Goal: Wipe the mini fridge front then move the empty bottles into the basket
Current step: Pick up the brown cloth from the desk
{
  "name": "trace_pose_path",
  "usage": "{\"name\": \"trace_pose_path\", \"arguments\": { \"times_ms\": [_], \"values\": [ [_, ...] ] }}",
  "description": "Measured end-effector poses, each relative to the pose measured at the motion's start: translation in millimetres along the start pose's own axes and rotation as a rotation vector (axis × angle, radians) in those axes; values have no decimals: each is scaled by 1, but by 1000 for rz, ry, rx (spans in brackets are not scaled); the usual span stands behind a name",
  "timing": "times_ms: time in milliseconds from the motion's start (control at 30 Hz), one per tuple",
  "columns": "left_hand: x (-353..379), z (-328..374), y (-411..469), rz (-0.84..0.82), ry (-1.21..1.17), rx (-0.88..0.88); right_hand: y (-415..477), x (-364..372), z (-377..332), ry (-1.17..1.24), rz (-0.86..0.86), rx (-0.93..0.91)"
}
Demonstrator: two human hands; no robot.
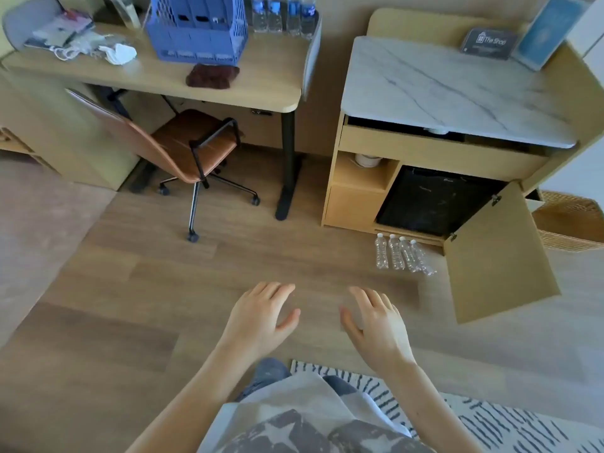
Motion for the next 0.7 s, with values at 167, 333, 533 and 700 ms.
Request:
{"name": "trace_pose_path", "arguments": {
  "times_ms": [167,333,533,700],
  "values": [
    [-6,-8,3,35,-9,-54,21,-3,-3,6,-34,-44],
    [-36,-25,22,172,-14,-76,65,-21,-30,7,72,-167],
    [-78,-74,68,345,-5,-103,145,-21,-72,45,127,-267],
    [-88,-147,116,317,-12,-171,230,16,-98,41,76,-274]
  ]
}}
Point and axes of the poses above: each hand's wrist, its own y-axis towards the middle knuckle, its own x-axis out of the palm, z = x × y, the point moved 6 cm from there along y, towards the middle knuckle, and after that the axes turned 2 degrees about -z, right-handed, at the moved point
